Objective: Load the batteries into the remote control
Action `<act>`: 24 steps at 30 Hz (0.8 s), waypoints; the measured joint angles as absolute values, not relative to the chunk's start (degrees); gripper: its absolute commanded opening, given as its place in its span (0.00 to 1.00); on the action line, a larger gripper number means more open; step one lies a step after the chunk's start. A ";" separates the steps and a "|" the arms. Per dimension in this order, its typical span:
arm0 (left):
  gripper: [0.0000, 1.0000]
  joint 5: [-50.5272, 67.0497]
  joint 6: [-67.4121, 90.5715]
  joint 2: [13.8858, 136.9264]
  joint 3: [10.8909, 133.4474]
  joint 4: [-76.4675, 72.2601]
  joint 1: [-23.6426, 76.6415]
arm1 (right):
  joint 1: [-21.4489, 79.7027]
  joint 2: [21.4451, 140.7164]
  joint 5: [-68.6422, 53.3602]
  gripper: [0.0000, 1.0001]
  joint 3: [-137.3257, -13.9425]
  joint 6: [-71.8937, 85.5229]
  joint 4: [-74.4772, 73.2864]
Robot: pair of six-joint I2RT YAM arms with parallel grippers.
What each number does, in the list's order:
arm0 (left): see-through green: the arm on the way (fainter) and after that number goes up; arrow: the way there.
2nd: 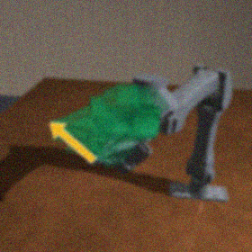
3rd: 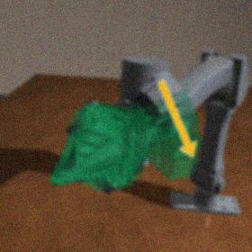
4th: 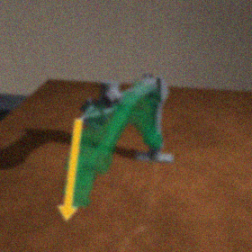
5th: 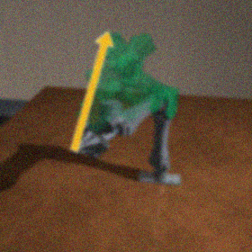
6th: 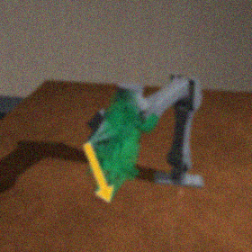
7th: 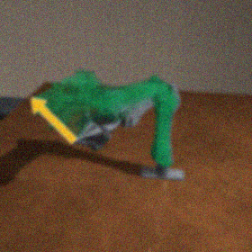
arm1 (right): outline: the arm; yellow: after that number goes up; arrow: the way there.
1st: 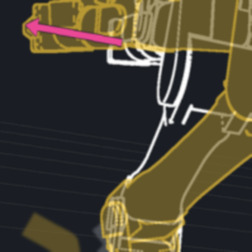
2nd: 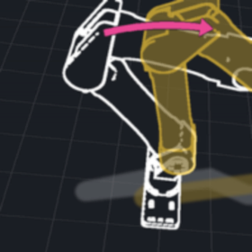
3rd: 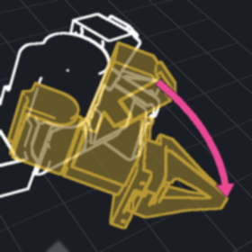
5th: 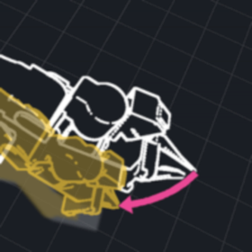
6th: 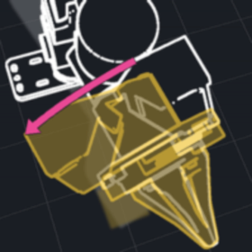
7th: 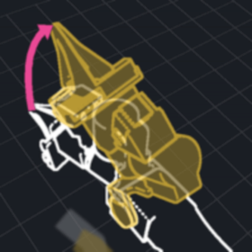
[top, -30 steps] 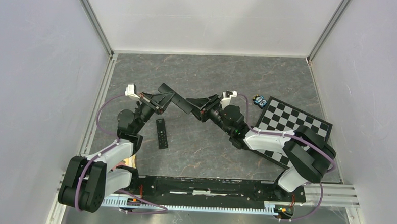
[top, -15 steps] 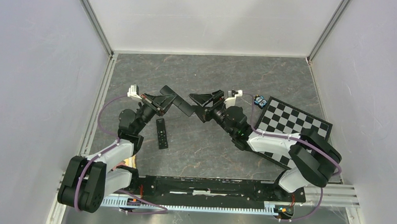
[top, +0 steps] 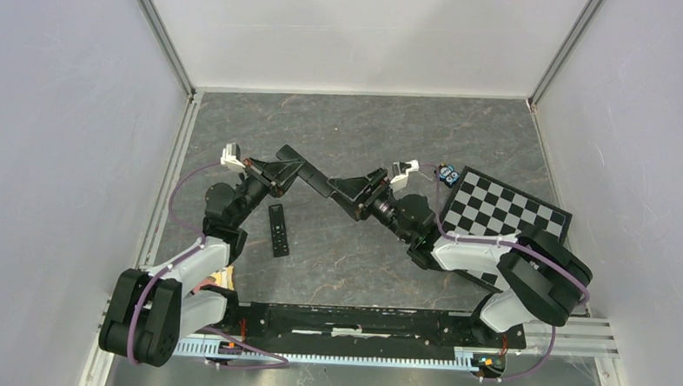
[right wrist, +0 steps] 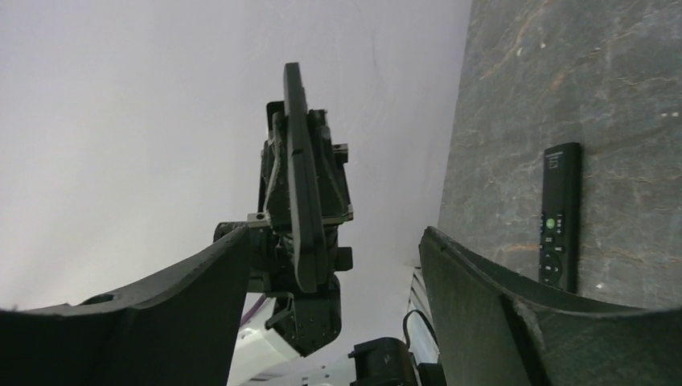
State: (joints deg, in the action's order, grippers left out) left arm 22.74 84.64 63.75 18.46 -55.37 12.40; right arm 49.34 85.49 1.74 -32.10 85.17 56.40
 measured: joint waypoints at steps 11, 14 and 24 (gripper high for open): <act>0.02 23.09 84.77 63.75 19.55 -55.16 12.40 | 49.32 88.53 -3.29 0.35 -35.86 84.23 58.83; 0.02 23.14 84.68 63.77 19.81 -54.92 12.40 | 49.32 89.65 -3.44 0.22 -36.71 84.84 58.89; 0.02 21.41 84.75 63.77 20.43 -57.98 11.70 | 48.95 92.36 -4.16 0.17 -40.80 85.71 60.66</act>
